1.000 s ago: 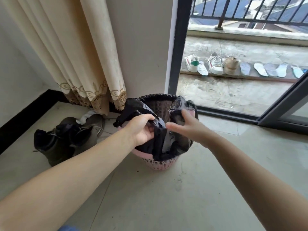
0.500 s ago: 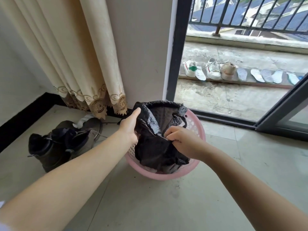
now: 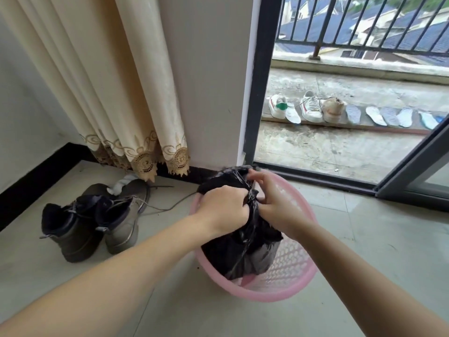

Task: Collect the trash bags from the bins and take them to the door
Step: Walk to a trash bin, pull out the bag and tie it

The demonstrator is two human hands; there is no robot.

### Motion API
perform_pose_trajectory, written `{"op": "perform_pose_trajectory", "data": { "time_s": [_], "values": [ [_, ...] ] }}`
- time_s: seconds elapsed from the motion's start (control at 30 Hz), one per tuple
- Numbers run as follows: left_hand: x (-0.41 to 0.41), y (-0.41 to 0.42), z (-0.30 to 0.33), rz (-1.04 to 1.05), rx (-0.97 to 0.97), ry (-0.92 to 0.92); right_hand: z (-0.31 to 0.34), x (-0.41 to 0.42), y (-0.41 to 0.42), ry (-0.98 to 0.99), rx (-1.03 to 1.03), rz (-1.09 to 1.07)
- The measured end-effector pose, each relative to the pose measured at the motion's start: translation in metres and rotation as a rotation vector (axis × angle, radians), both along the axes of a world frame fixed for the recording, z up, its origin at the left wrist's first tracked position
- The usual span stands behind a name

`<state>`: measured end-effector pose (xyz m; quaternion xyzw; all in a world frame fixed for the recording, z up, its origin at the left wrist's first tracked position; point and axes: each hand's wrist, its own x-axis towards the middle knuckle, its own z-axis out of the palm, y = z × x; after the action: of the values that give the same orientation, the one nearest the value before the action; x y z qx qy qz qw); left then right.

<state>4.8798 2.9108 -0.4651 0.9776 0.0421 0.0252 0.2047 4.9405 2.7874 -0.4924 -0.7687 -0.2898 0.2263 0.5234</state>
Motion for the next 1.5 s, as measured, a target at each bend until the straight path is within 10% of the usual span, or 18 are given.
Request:
{"op": "perform_pose_trajectory", "data": {
  "time_s": [0.13,0.47,0.63,1.0,1.1,1.2,1.4,1.5],
  "values": [
    [-0.003,0.005,0.004,-0.233,0.159,-0.077,-0.011,-0.001,0.006,-0.141,-0.293,0.19],
    [0.013,0.049,-0.013,0.14,-0.934,-0.025,-0.021,0.007,-0.002,0.187,-0.024,-0.144],
    [0.012,0.072,-0.044,0.417,-0.392,0.139,-0.013,0.008,-0.004,0.447,0.148,-0.225],
    [0.006,0.031,-0.023,0.011,-1.06,0.39,-0.021,0.014,-0.001,0.249,-0.054,-0.287],
    [-0.003,0.014,-0.014,-0.141,-0.851,0.509,-0.014,0.011,0.002,0.218,-0.045,-0.221],
    [-0.003,0.003,-0.027,-0.047,-0.584,0.226,-0.009,0.006,0.008,0.138,-0.211,-0.188],
    [0.006,0.015,-0.018,0.146,-1.41,0.335,0.002,-0.003,0.0,0.165,-0.148,0.037],
    [0.005,0.027,-0.019,0.049,-1.503,0.485,-0.007,0.0,-0.003,0.034,-0.191,0.067]
  ]
}}
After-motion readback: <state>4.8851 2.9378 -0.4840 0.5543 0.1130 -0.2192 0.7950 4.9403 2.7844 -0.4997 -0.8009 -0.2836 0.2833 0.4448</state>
